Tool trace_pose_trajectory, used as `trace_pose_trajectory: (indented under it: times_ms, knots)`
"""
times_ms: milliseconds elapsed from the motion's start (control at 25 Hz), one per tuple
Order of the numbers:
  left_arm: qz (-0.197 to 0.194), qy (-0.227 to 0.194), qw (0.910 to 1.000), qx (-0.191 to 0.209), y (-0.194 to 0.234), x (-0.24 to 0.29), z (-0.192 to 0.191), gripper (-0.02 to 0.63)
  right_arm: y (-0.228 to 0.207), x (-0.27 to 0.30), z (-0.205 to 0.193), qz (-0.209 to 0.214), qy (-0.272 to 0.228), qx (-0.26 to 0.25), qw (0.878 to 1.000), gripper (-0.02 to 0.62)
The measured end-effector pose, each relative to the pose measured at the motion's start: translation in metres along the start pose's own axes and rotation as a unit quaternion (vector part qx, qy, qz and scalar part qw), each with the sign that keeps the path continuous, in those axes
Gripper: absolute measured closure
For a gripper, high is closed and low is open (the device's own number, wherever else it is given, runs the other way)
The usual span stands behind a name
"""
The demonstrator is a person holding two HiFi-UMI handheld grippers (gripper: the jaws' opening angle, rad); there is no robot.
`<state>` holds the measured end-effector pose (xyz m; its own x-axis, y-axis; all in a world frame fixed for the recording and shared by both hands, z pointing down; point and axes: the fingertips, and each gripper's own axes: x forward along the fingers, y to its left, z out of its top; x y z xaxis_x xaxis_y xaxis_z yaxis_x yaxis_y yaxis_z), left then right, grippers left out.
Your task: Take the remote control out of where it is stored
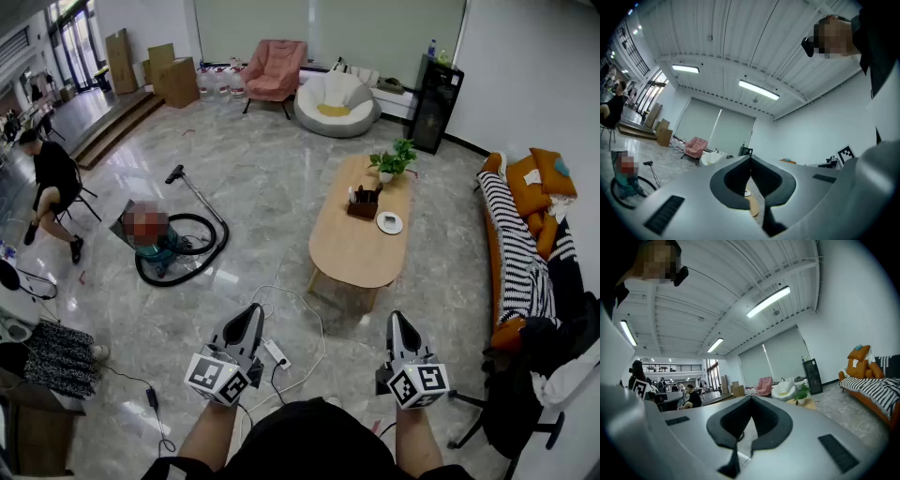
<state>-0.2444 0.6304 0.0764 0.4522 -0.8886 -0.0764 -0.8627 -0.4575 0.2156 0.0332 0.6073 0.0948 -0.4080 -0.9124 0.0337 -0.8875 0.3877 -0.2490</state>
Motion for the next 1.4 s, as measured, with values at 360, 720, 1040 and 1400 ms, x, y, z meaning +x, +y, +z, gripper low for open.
trace_pose_trajectory:
  times_ms: [360,720,1040,1400]
  knots:
    - [-0.006,0.004,0.9999,0.010,0.012,-0.009,-0.001,0.600,0.003,-0.004,-0.001,-0.019,0.004,-0.010,1.000,0.591]
    - [-0.029,0.011,0.9995,0.010,0.027,-0.027,-0.005,0.600,0.028,-0.028,-0.017,-0.073,0.009,-0.024,0.997,0.589]
    - [-0.039,0.004,0.9992,-0.010,0.036,-0.025,-0.008,0.600,0.046,-0.039,-0.012,-0.069,0.007,-0.018,0.997,0.589]
    - [-0.029,0.000,0.9995,-0.015,0.036,0.022,-0.008,0.600,0.010,-0.008,-0.005,-0.060,0.003,-0.037,0.998,0.589]
